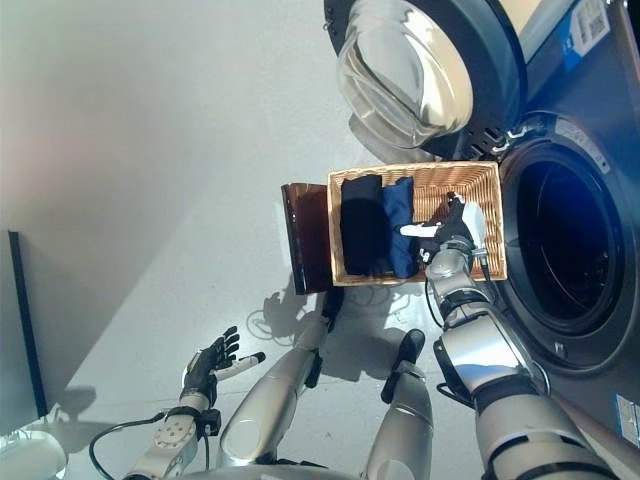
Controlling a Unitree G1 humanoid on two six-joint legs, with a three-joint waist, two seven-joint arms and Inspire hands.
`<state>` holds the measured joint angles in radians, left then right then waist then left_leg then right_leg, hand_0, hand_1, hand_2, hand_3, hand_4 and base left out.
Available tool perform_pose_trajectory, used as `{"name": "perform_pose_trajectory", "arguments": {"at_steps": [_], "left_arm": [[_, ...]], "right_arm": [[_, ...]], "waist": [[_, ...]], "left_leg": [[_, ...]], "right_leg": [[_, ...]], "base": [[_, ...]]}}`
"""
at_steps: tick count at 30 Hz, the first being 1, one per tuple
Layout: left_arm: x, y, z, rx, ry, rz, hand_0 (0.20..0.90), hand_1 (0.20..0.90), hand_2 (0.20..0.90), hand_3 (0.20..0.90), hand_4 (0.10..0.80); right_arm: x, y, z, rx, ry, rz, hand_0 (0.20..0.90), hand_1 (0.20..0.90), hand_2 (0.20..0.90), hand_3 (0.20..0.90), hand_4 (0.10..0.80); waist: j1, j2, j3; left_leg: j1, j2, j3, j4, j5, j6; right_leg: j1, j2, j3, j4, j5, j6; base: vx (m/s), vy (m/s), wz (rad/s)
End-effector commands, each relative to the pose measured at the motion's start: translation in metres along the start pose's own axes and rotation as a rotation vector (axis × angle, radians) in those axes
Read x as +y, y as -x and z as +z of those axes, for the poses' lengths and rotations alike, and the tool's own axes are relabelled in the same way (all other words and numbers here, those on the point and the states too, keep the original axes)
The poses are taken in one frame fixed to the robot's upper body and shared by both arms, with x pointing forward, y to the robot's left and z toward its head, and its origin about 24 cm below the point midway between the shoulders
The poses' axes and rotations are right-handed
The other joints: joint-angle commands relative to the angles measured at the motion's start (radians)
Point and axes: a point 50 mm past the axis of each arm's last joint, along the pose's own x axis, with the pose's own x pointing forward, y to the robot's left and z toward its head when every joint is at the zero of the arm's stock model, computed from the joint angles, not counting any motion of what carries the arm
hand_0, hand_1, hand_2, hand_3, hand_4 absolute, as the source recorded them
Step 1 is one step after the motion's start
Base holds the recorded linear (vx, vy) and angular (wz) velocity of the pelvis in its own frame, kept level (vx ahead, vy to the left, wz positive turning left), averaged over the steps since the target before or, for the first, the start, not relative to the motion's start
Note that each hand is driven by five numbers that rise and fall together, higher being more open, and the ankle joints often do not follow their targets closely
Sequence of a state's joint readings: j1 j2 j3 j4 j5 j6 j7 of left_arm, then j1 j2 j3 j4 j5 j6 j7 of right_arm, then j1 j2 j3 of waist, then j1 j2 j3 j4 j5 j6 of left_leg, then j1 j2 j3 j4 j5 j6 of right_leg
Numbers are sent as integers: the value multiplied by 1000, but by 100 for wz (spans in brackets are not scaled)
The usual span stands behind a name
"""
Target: Pick up the clothes and place them into the washing machine
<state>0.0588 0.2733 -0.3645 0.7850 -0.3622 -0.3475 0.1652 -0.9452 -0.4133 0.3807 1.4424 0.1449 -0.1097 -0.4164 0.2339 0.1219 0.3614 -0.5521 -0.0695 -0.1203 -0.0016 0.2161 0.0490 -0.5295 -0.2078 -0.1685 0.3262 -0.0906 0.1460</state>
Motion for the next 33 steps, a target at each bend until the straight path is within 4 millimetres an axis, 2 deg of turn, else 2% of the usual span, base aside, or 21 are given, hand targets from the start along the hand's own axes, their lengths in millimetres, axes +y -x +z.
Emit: {"name": "perform_pose_trajectory", "arguments": {"at_steps": [1,7,10,24,25,26,27,33], "left_arm": [[22,-7,20,-82,-29,81,900,900,900,900,800],[21,-9,32,-135,-17,80,900,900,900,900,800],[19,-9,32,-137,-17,73,900,900,900,900,800],[12,-11,39,-162,-7,60,900,900,900,900,800],[11,-11,39,-163,-7,58,900,900,900,900,800],[11,-11,40,-167,-8,54,900,900,900,900,800],[10,-12,41,-173,-8,51,900,900,900,900,800],[8,-12,44,-181,-14,43,900,900,900,900,800]], "right_arm": [[-44,-15,27,-81,2,-154,900,900,900,900,800],[-62,-18,22,-46,17,-209,900,900,900,900,800],[-66,-18,16,-27,32,-217,900,900,900,900,800],[-69,-18,8,0,56,-222,900,900,900,900,800],[-69,-18,7,5,59,-222,765,765,765,765,704],[-70,-18,7,7,65,-226,384,384,384,384,431],[-70,-18,7,8,67,-229,200,200,200,200,300],[-73,-18,2,30,74,-237,200,200,200,200,300]], "waist": [[31,10,13],[47,22,18],[53,33,23],[76,53,42],[78,54,42],[81,55,42],[84,56,43],[92,59,44]], "left_leg": [[-54,1,71,148,-99,-84],[-68,-12,67,152,-99,-82],[-74,-18,68,154,-100,-80],[-99,-38,59,165,-103,-77],[-101,-41,58,167,-104,-77],[-105,-43,57,169,-105,-77],[-107,-45,55,171,-105,-77],[-113,-50,53,173,-108,-76]], "right_leg": [[59,-23,13,-186,187,-47],[52,-35,7,-175,183,-46],[50,-41,3,-171,181,-46],[45,-60,-10,-169,177,-42],[46,-61,-13,-169,176,-43],[46,-62,-16,-167,175,-43],[46,-62,-17,-168,175,-43],[44,-66,-22,-168,173,-42]], "base": [[21,5,6],[11,20,7],[12,22,5],[10,8,3],[21,-23,9],[22,-12,12],[21,-8,13],[17,3,7]]}}
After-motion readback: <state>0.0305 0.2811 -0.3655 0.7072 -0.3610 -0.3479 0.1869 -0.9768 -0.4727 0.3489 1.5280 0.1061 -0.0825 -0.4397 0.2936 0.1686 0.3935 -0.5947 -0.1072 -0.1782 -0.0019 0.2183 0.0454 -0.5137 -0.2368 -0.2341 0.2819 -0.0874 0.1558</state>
